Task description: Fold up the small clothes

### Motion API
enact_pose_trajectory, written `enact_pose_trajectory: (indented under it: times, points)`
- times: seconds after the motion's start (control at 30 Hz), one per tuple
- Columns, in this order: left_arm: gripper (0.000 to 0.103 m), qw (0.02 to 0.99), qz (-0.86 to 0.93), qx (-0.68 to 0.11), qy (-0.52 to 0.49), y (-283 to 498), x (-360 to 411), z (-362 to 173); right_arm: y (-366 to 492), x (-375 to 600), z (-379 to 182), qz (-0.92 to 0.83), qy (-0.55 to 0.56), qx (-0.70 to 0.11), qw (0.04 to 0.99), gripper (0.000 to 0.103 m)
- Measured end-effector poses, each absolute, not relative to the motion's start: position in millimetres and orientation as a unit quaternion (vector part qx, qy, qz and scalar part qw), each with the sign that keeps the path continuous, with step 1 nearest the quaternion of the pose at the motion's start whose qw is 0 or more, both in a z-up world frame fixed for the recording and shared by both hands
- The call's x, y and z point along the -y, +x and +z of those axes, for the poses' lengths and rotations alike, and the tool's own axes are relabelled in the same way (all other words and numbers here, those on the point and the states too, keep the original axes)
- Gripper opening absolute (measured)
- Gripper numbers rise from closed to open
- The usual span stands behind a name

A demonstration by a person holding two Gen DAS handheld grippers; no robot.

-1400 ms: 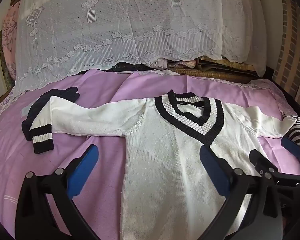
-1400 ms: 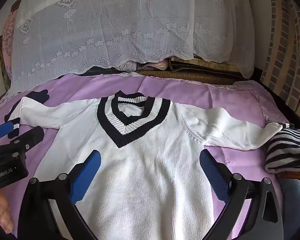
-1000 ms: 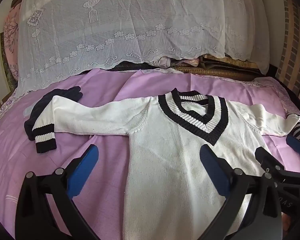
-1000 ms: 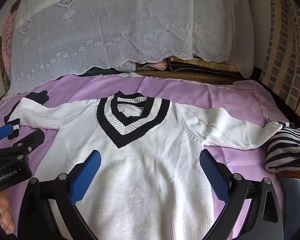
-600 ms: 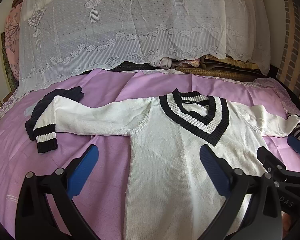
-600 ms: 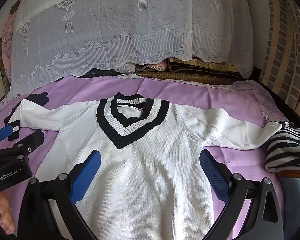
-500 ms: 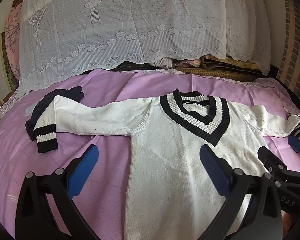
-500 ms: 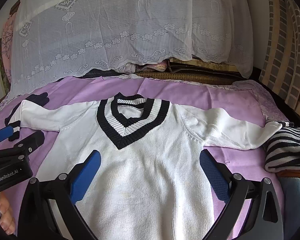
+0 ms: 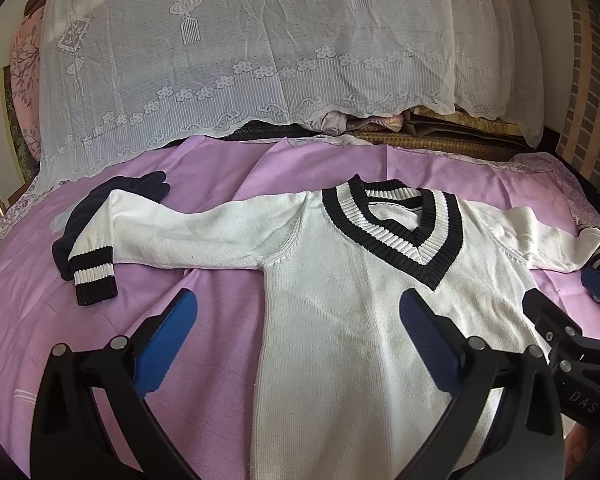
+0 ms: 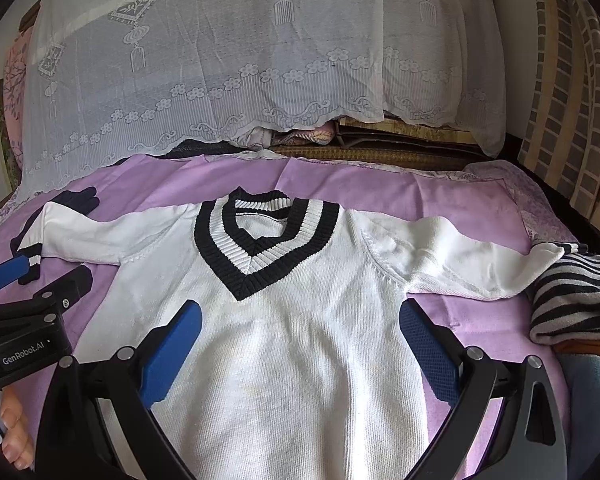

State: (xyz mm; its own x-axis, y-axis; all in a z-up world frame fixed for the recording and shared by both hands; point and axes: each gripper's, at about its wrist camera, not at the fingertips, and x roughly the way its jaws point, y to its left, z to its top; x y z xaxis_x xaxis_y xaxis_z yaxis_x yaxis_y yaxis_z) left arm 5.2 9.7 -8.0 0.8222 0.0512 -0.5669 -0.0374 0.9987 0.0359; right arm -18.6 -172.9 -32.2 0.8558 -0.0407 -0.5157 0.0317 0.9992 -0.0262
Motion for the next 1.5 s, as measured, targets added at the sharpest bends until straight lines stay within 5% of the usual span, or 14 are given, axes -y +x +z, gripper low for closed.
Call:
enact_pose_trajectory:
  times: [1.5]
  points:
    - [0.099, 0.953, 0.025, -0.300, 0.019, 6.0, -7.5, -10.2, -19.1, 173.8, -36.7, -0.023, -0.004, -0.262, 0.965, 0.099]
